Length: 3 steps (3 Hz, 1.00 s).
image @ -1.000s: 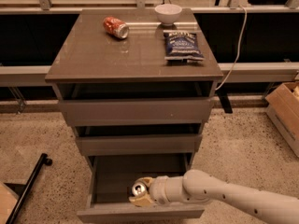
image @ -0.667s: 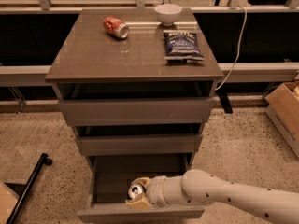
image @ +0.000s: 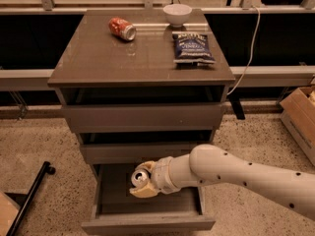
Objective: Pick pepsi can from bottom drawer and place on counter
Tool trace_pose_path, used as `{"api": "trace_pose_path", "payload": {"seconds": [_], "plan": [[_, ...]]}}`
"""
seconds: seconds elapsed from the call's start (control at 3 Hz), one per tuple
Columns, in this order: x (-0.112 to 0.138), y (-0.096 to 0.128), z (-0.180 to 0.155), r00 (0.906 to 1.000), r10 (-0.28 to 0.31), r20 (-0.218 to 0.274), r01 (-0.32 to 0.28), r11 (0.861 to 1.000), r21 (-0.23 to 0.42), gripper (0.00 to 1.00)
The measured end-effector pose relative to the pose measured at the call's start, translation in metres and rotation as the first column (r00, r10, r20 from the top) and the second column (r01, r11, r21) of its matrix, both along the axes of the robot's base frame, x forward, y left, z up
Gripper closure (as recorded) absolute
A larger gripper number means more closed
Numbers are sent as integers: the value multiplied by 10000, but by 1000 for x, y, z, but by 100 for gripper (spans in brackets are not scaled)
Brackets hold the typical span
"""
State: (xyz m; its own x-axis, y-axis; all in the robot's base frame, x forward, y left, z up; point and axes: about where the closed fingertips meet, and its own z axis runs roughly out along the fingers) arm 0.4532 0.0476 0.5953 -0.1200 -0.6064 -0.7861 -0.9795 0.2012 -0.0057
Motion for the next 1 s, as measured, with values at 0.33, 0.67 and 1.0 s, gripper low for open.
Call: {"api": "trace_pose_path", "payload": {"seconds": [0.33, 0.67, 1.0], "plan": [[0, 0, 0, 10000, 15, 5, -15, 10000, -10, 100], [-1, -15, 13, 9996, -225, 155, 217, 9984, 513, 100], [1, -34, 37, 9992, 89, 387, -143, 9900, 1401, 100]]}}
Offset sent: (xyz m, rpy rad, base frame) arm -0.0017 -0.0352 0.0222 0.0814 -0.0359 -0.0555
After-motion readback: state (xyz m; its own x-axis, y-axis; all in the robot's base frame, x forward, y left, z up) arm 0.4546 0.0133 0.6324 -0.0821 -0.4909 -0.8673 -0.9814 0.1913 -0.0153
